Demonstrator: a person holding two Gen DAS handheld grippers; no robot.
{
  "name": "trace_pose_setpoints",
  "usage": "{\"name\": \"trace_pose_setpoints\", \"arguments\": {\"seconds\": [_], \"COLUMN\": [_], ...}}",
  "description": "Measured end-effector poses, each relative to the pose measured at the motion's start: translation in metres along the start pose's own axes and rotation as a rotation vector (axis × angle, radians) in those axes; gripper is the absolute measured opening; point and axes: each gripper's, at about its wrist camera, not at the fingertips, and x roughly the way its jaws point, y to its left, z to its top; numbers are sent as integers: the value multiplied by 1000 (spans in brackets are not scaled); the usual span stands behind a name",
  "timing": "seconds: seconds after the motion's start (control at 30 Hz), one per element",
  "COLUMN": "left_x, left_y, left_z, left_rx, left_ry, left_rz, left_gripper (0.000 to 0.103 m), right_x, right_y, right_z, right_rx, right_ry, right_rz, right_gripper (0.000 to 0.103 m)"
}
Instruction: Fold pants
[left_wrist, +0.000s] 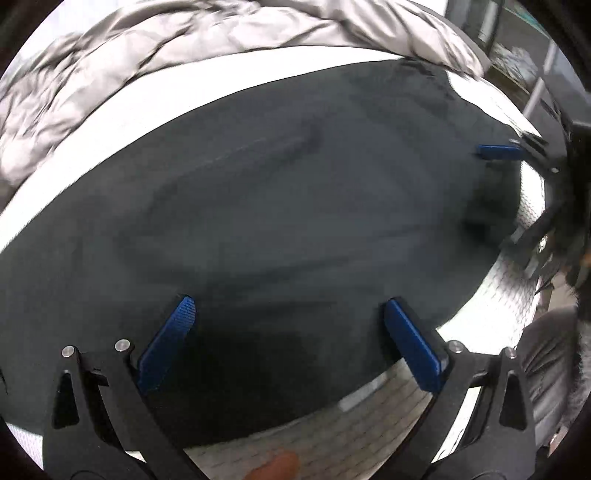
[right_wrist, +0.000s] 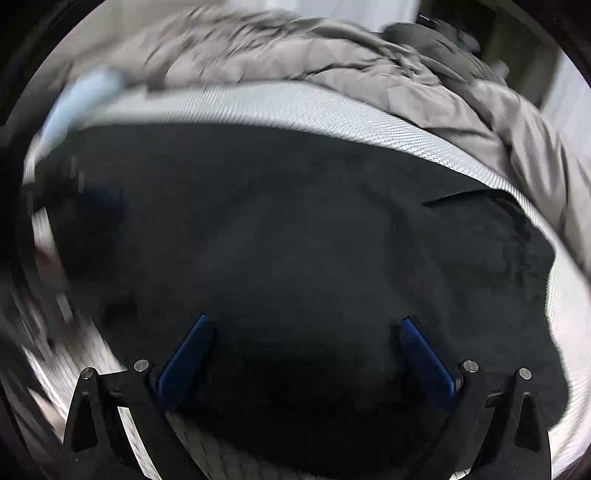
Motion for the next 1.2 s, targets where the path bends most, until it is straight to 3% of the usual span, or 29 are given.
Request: {"name": "trace_pose_setpoints", "arguments": {"seconds": [0.07, 0.2, 0.3, 0.4, 0.5, 0.6, 0.67, 0.73, 0.87, 0.93, 1.0, 1.03, 1.13, 1.2], "left_x": [-7, -20, -29, -40, -45, -21, -2, 18, 56, 56, 53, 50, 42, 36], "left_y": [24, 90, 120, 122, 103, 73, 59, 50, 53, 66, 84, 97, 133, 150], "left_z": [-10, -26, -37, -31, -12, 25, 50, 70, 88, 89, 87, 84, 71, 64], "left_rx": [-38, -178, -256, -262, -229, -154, -111, -56, -35, -67, -93, -118, -197, -242], "left_ry": [-2, -20, -22, -55, -104, -99, -77, -59, 30, 31, 37, 33, 24, 23], "left_rz": [30, 67, 114, 131, 94, 92, 88, 63, 64, 35, 66, 98, 137, 198], "left_gripper": [102, 102, 102, 102, 102, 102, 102, 102, 103, 103, 103, 103, 103, 103], "right_x": [-7, -10, -18, -19, -37, -40, -18, 9, 62, 73, 69, 65, 58, 55], "right_y": [-23, -106, -156, -174, -157, -123, -99, -69, -9, 1, -14, -28, -101, -137], "right_z": [-12, -50, -74, -68, -46, -6, 24, 52, 85, 89, 85, 78, 48, 26], "right_rx": [69, 293, 490, 539, 545, 497, 442, 372, 181, 85, 86, 115, 290, 419], "right_ry": [3, 86, 76, 66, -31, -126, -118, -81, 7, 38, 46, 53, 104, 128], "right_rz": [-14, -275, -264, -288, -303, -196, -85, -33, -31, -74, -72, -99, -368, -428], "right_gripper": [103, 103, 102, 103, 103, 103, 103, 103, 103, 103, 103, 103, 102, 102]}}
